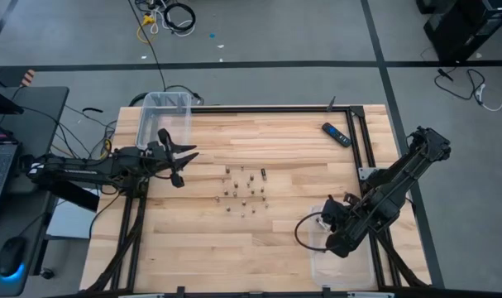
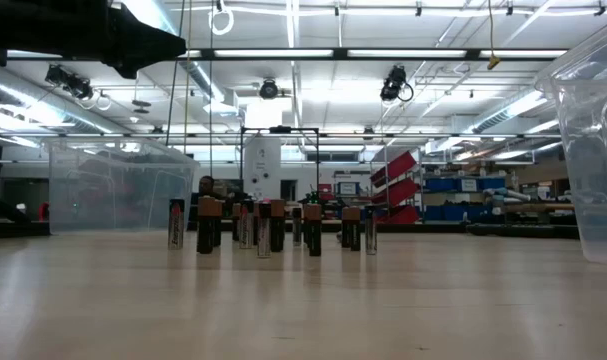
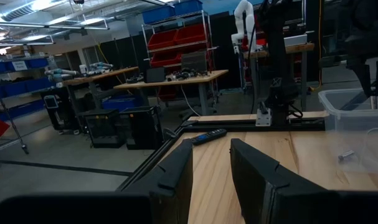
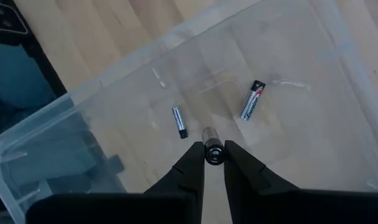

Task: Sort batteries
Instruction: Put the black and silver battery into the bottom transparent bin

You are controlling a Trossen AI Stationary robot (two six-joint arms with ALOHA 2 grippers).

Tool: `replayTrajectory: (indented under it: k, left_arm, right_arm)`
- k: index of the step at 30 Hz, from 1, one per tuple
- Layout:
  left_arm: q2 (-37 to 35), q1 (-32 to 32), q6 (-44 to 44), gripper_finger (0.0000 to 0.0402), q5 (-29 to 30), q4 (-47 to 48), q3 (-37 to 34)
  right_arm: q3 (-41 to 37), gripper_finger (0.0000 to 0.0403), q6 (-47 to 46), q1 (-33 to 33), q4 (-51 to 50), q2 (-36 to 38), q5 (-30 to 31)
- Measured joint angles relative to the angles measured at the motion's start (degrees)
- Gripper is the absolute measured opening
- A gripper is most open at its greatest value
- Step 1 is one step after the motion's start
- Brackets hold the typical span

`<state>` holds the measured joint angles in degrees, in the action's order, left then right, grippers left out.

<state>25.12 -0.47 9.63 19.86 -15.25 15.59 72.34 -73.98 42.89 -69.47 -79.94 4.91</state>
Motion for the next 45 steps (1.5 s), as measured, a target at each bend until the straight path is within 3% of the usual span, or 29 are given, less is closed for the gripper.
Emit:
replayTrajectory:
  k: [18, 32, 41, 45]
  left_arm:
    - [0.00, 0.00, 0.06, 0.0106, -0.02, 0.17, 0.00]
    - [0.02, 0.00, 0.13, 0.0106, -0.03, 0.17, 0.00]
    - [0.00, 0.00, 0.15, 0.0106, -0.04, 0.20, 0.00]
    - [0.02, 0.00, 0.15, 0.0106, -0.04, 0.18, 0.00]
  right_arm:
    - [0.00, 0.0051, -4.49, -0.43, -0.48, 0.00, 2.97]
    - [0.00, 0.0117, -4.08, -2.14, -0.50, 0.00, 2.97]
    - [0.00, 0.0139, -4.10, -2.14, -0.42, 0.00, 2.89]
    - [0.00, 0.0147, -4.10, -2.34, -0.39, 0.00, -0.09]
